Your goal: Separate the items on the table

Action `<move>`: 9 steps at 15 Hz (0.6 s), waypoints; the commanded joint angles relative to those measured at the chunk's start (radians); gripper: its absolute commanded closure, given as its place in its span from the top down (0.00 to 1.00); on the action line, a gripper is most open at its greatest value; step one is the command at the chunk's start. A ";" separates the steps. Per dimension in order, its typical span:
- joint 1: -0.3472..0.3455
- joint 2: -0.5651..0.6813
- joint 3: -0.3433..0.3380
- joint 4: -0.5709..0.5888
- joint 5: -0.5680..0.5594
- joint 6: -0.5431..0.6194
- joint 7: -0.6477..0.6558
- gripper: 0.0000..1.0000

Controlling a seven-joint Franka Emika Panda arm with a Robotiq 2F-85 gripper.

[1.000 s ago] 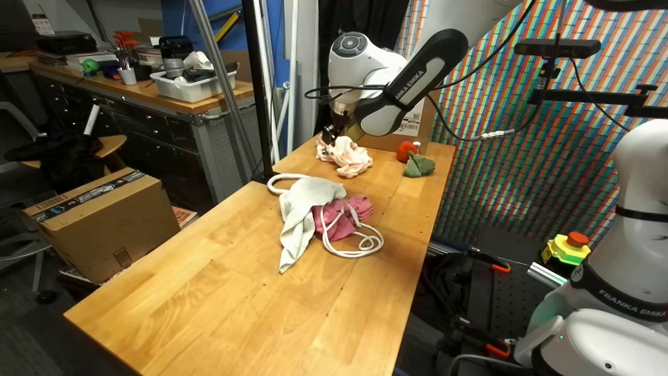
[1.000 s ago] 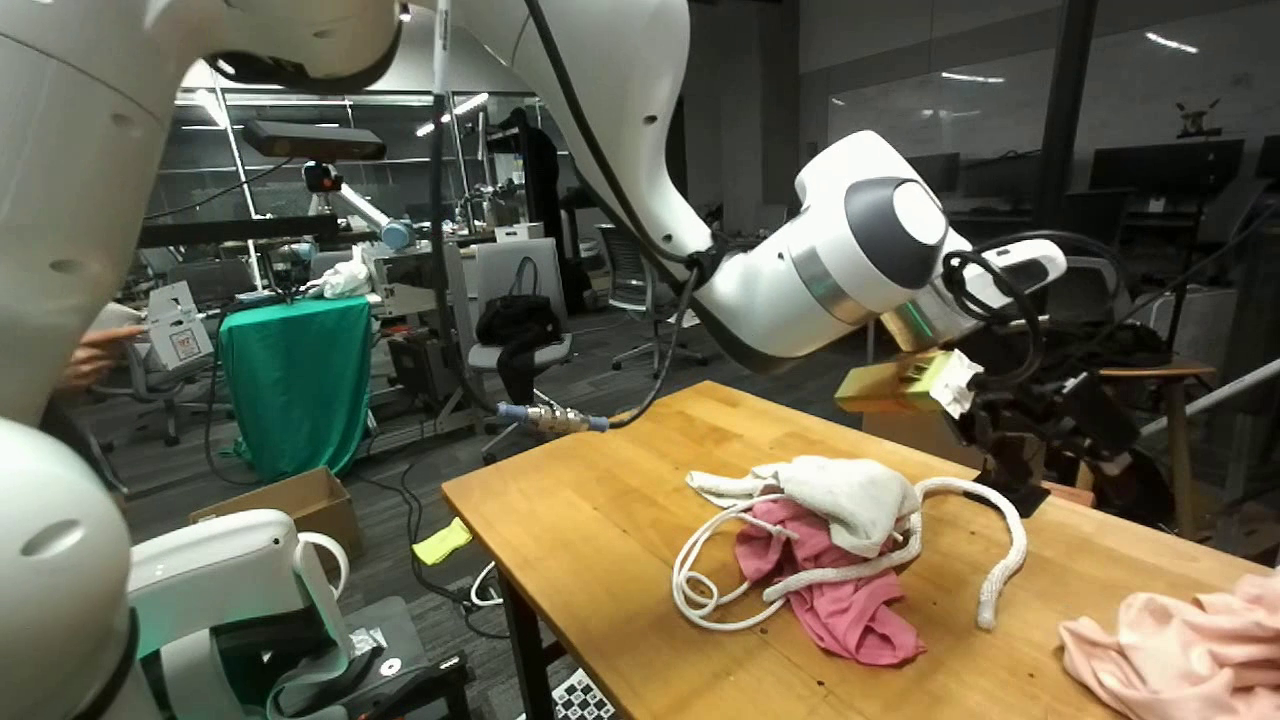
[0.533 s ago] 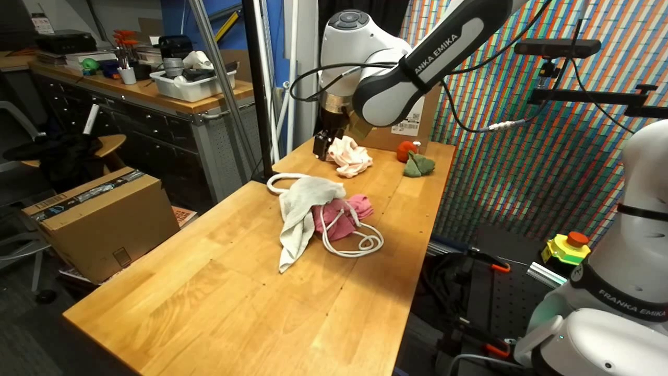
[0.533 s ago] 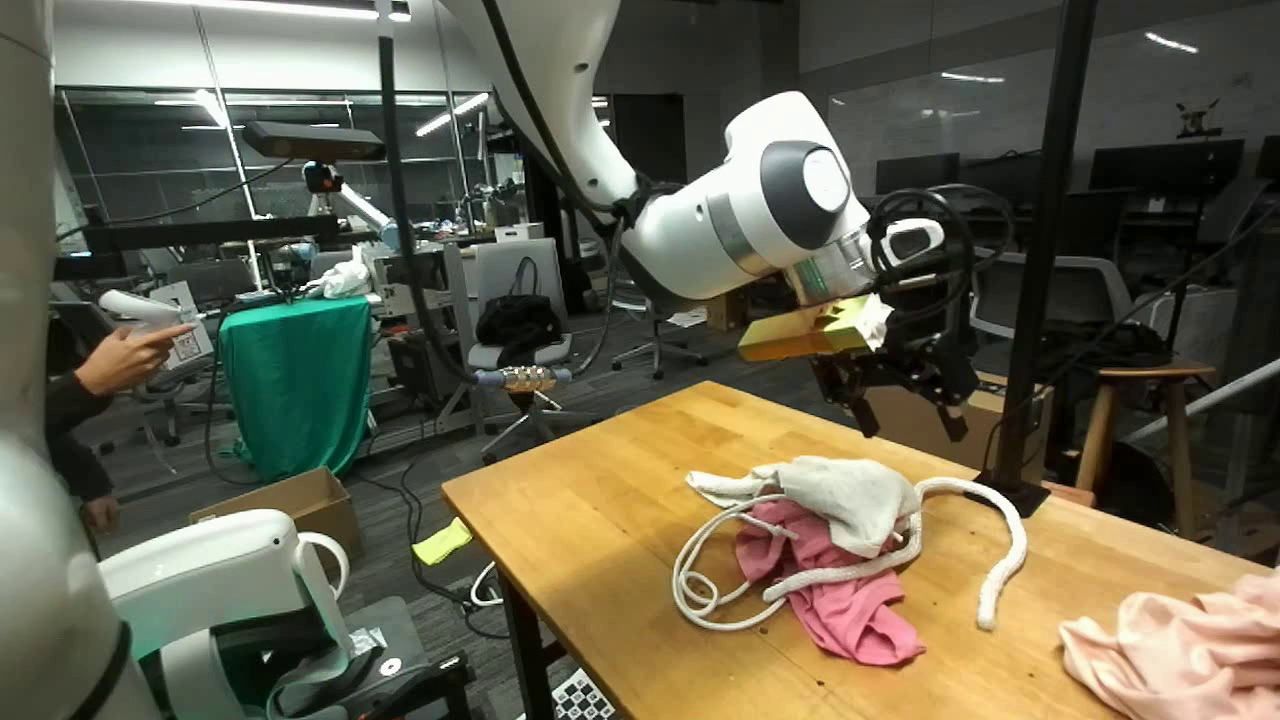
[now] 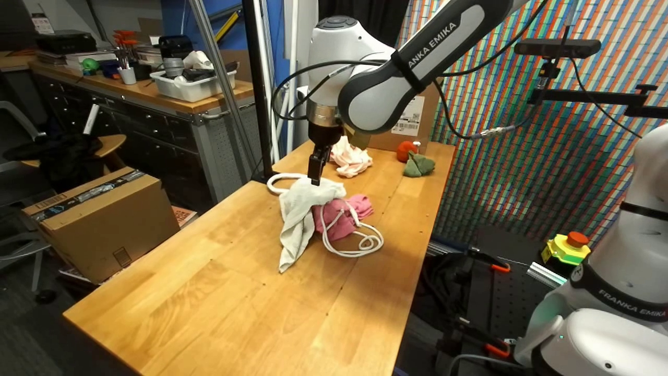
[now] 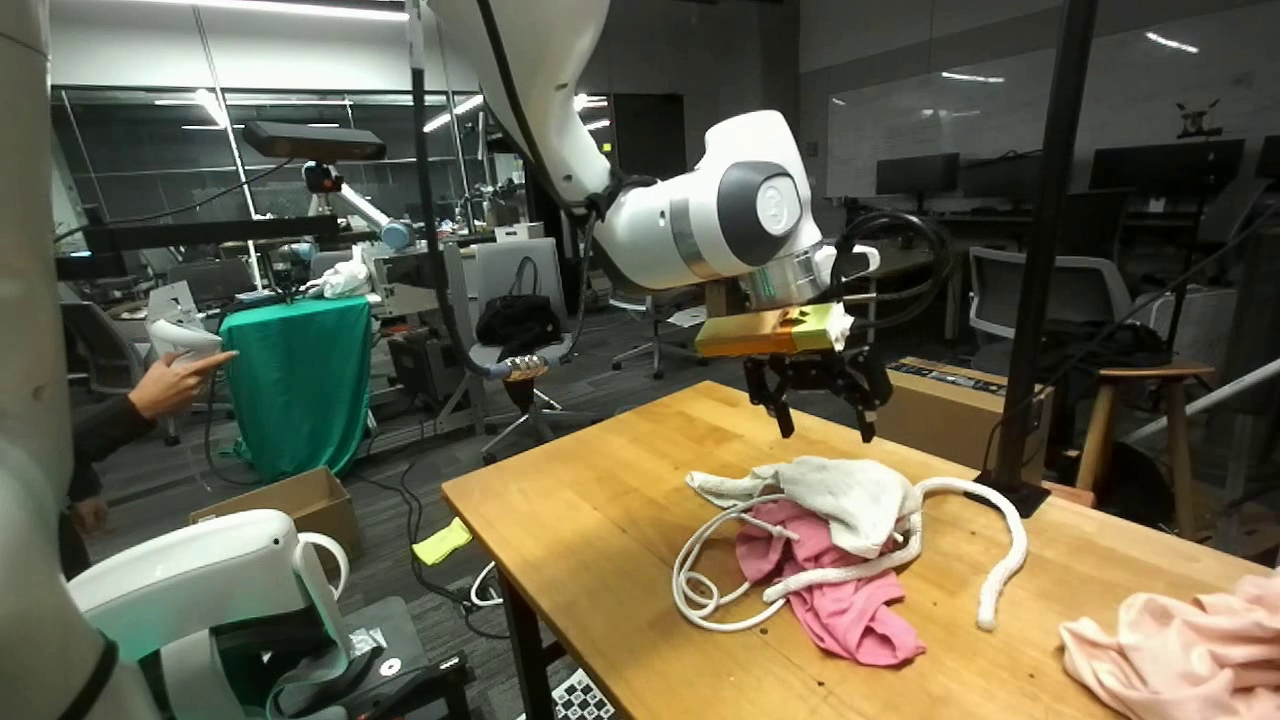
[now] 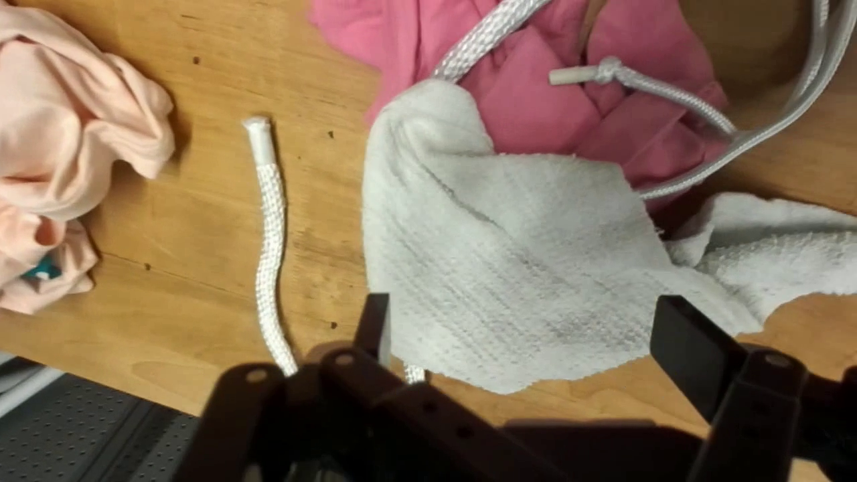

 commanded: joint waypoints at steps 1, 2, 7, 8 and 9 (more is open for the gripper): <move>-0.038 0.051 0.054 0.048 0.030 -0.034 -0.069 1.00; -0.039 0.067 0.058 0.057 0.023 -0.036 -0.069 1.00; -0.045 0.156 0.063 0.114 0.017 -0.024 -0.077 1.00; -0.048 0.171 0.063 0.126 0.019 -0.025 -0.082 1.00; -0.051 0.188 0.064 0.142 0.022 -0.025 -0.087 1.00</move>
